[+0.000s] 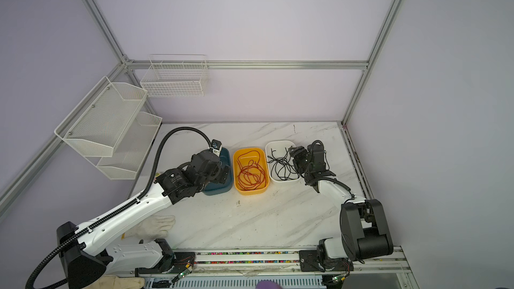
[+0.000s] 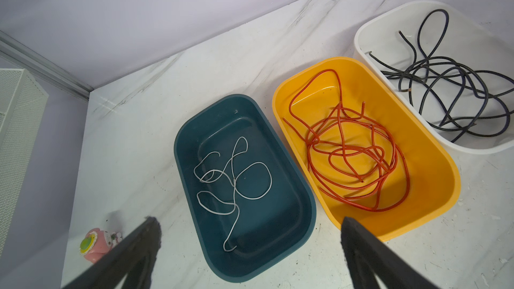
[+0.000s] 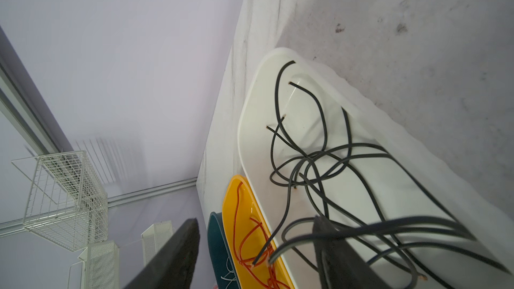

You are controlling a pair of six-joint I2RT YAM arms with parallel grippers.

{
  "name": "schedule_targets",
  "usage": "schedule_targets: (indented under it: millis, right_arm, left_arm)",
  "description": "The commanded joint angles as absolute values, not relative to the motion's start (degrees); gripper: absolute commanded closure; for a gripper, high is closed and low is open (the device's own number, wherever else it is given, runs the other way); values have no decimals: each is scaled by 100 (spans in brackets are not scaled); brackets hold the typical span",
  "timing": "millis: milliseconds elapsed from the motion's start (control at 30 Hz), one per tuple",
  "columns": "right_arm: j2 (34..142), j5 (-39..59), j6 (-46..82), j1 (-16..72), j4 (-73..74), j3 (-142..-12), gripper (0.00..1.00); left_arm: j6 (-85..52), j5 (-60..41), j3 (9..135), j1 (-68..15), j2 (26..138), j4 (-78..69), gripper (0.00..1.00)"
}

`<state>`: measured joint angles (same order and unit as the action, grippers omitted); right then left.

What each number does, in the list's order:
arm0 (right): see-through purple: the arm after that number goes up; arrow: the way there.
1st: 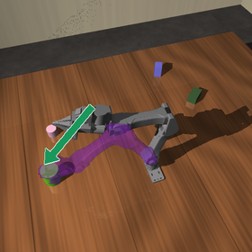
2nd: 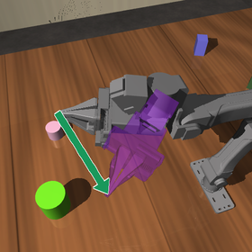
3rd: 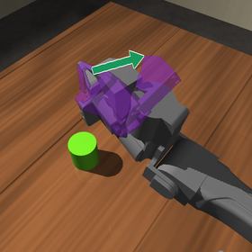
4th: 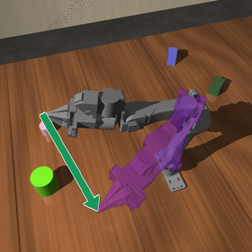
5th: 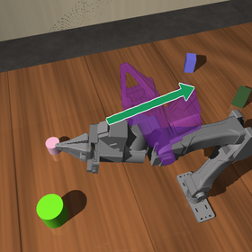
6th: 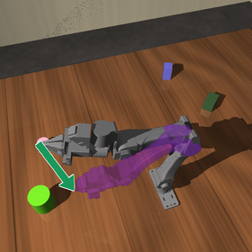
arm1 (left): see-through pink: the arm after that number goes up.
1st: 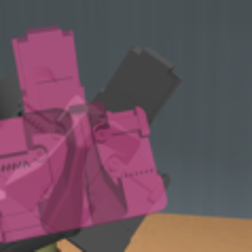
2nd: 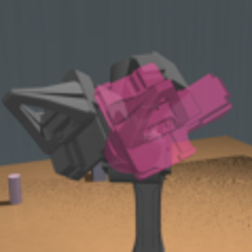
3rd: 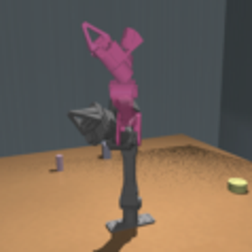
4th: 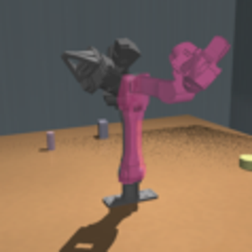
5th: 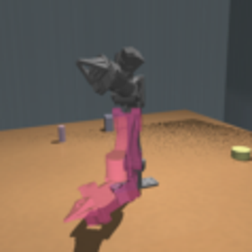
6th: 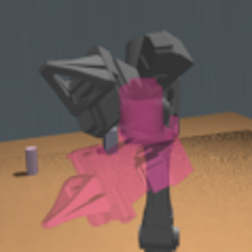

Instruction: Untangle the cables

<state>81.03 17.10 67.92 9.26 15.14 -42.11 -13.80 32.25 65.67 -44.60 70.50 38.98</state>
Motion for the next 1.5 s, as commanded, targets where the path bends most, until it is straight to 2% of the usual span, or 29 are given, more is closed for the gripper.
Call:
schedule_targets:
  millis: [0,267,567,933,1167,1300,1367,1467]
  right_arm:
    - [8076,1708,7038,893,1777,-4111,34]
    - [8119,1541,7007,877,1843,-4057,43]
    - [8139,1608,7074,843,2094,-3829,62]
    - [8155,1613,7102,807,2231,-3652,74]
    - [8212,1677,7127,791,2396,-3559,85]
    - [8225,1739,7132,789,2491,-3515,92]
    - [8227,1800,7120,791,2553,-3516,99]
    - [8225,1896,7128,790,2664,-3506,100]
  left_arm:
    - [-1274,3252,6381,-4398,7050,3757,0]
    - [-1283,3218,6381,-4386,7075,3760,0]
    - [-1287,3155,6403,-4354,7092,3779,0]
    - [-1283,3129,6408,-4324,7088,3784,0]
    - [-1283,3147,6413,-4308,7064,3783,0]
    - [-1283,3151,6413,-4293,7067,3788,0]
    - [-1283,3147,6416,-4291,7064,3791,0]
    - [-1283,3147,6418,-4280,7047,3796,0]
